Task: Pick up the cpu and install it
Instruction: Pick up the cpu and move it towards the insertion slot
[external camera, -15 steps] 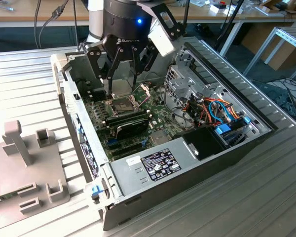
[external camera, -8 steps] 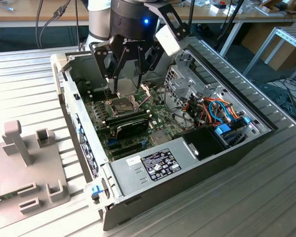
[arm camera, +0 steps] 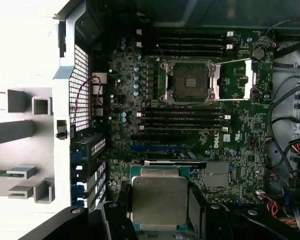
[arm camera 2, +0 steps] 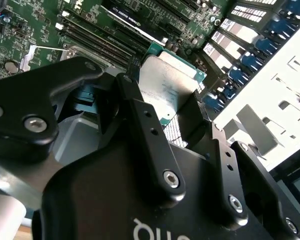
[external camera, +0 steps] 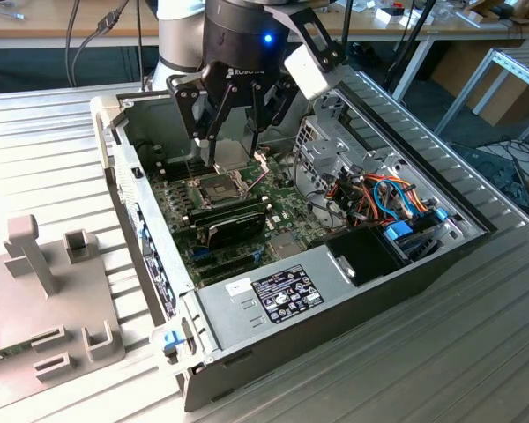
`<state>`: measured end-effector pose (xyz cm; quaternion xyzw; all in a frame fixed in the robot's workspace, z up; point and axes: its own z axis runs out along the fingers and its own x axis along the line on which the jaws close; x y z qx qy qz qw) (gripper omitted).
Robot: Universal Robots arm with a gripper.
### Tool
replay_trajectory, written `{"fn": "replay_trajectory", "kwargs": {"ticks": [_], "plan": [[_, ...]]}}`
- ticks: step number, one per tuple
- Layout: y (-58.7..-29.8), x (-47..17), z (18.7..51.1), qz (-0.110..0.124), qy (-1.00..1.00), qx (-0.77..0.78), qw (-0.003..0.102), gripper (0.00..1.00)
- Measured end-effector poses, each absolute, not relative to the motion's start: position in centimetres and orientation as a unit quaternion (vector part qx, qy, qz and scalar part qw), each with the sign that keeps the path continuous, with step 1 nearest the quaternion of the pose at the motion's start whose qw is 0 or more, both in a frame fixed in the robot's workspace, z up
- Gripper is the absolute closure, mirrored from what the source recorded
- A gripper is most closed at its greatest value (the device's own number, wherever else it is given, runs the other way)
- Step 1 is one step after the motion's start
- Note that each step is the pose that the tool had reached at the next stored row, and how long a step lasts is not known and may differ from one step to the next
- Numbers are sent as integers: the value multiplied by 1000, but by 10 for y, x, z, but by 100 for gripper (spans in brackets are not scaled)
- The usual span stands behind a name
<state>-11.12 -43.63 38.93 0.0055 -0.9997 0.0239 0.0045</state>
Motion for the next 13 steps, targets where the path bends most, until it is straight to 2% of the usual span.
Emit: {"fn": "replay_trajectory", "kwargs": {"ticks": [13], "plan": [[-429, -109, 389, 24, -1000, 6, 4, 45]]}}
